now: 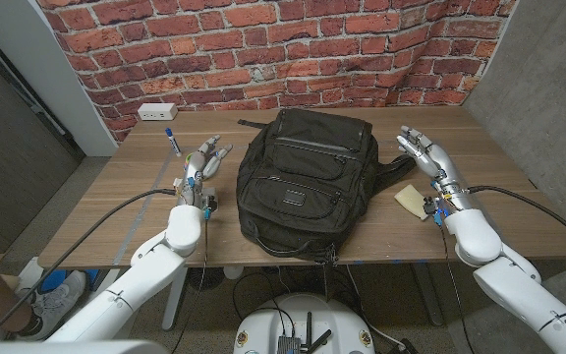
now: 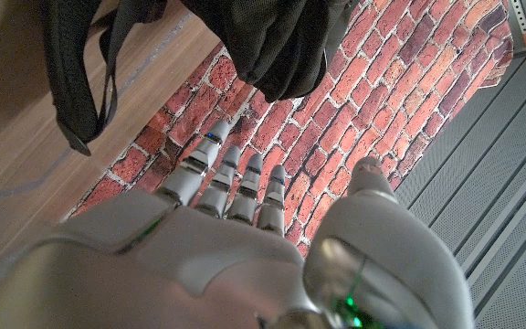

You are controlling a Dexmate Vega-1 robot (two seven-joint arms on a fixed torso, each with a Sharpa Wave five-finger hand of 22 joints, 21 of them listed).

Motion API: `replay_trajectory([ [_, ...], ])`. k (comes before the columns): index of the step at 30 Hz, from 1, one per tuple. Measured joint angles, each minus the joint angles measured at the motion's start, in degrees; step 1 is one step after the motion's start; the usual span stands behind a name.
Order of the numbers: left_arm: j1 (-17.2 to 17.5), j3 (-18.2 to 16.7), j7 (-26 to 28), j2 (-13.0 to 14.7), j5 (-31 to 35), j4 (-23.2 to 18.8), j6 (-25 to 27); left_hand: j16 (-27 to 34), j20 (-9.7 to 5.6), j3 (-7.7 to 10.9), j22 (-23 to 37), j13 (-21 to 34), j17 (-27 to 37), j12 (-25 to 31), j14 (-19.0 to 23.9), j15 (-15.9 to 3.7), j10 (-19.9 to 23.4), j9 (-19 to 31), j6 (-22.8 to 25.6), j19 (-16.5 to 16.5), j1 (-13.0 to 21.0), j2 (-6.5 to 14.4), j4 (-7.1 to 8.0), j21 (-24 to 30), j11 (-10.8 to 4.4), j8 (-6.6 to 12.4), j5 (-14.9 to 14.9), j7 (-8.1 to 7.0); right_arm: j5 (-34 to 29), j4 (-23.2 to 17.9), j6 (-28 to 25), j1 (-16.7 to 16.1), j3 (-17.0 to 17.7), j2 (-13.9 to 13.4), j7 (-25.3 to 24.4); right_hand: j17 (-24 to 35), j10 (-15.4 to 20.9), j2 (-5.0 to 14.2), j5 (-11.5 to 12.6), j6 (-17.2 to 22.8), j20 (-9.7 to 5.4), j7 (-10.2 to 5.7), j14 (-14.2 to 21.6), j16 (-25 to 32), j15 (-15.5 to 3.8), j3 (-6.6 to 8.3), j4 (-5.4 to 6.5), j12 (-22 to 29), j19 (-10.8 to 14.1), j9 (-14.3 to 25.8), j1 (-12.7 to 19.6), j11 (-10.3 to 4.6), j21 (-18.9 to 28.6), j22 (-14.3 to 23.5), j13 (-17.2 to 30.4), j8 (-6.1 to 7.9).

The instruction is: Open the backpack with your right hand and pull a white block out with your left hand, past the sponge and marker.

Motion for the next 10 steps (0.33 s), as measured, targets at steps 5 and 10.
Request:
replay_trajectory([
  [5, -1.48, 0.56, -0.84, -0.98, -1.04, 2.74, -1.92, 0.00, -0.20, -0.17, 0.00, 0.00, 0.00, 0.00, -0.72, -0.11, -0.27, 0.00, -0.72, -0.94, -1.18, 0.00, 0.17, 0.00, -0.27, 0.00, 0.00, -0.69, 3.19, 1.85, 0.80, 1.32, -0.83, 0.00, 1.17, -0.01, -0.44, 0.26, 0.00, -0.64, -0.09, -0.14, -0.19, 0.00, 0.19, -0.21, -0.19, 0.00, -0.51, 0.00, -0.36, 0.30, -0.38, 0.00, 0.00, 0.00],
  [10, -2.68, 1.12, -1.42, -1.82, -1.91, 4.98, -3.69, 0.00, -0.11, -0.17, 0.00, 0.00, 0.00, -0.29, -1.03, 0.21, -0.56, 0.00, -1.30, -1.66, -1.88, 0.24, 0.17, 0.00, -0.57, 0.00, 0.00, -0.75, 6.51, 4.06, 1.70, 2.87, -1.93, 0.30, 2.48, -0.01, -1.21, 0.38, 0.00, -1.51, -0.18, 0.11, -0.61, 0.00, 0.02, -0.36, -0.04, 0.00, -0.86, -0.03, -1.33, 0.45, -0.83, 0.00, 0.00, 0.00],
])
